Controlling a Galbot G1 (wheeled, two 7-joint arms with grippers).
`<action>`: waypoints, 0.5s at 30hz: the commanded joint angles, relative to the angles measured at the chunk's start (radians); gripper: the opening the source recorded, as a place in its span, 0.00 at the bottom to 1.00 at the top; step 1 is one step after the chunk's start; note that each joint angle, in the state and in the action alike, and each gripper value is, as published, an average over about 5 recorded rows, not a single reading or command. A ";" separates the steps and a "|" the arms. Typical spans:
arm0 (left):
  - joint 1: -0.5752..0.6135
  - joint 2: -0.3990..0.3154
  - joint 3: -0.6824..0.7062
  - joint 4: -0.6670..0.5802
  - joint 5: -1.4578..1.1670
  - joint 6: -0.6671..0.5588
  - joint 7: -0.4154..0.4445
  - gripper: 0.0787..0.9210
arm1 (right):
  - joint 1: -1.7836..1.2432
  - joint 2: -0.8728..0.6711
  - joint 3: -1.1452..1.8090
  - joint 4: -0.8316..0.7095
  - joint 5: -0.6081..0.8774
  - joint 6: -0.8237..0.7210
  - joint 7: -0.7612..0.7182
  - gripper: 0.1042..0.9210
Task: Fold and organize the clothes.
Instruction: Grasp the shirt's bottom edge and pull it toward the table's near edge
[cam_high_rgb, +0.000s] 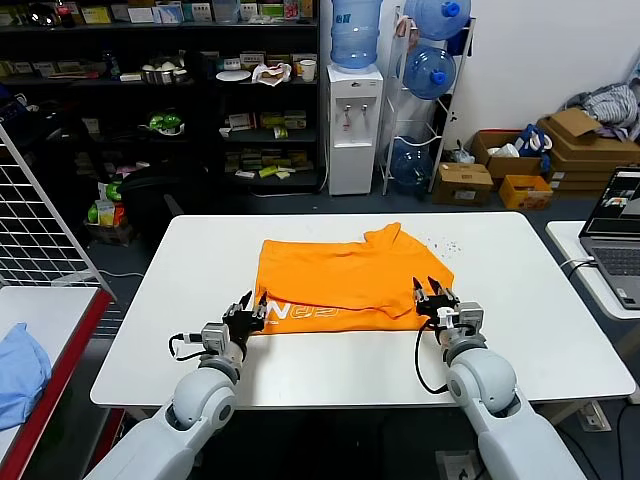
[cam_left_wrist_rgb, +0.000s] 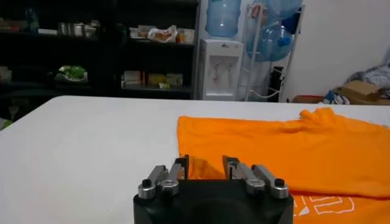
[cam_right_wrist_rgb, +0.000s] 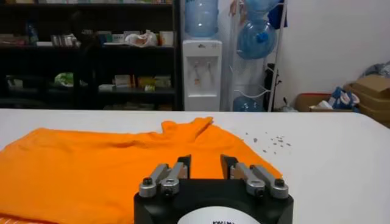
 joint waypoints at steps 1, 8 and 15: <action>0.098 0.035 -0.017 -0.082 -0.030 0.014 0.001 0.52 | -0.117 -0.048 0.068 0.041 -0.013 0.032 -0.046 0.60; 0.190 0.062 -0.032 -0.124 -0.092 0.024 0.001 0.76 | -0.273 -0.140 0.170 0.044 0.038 0.076 -0.152 0.85; 0.159 0.049 -0.029 -0.096 -0.106 0.027 0.005 0.97 | -0.270 -0.157 0.220 -0.020 0.099 0.069 -0.205 0.99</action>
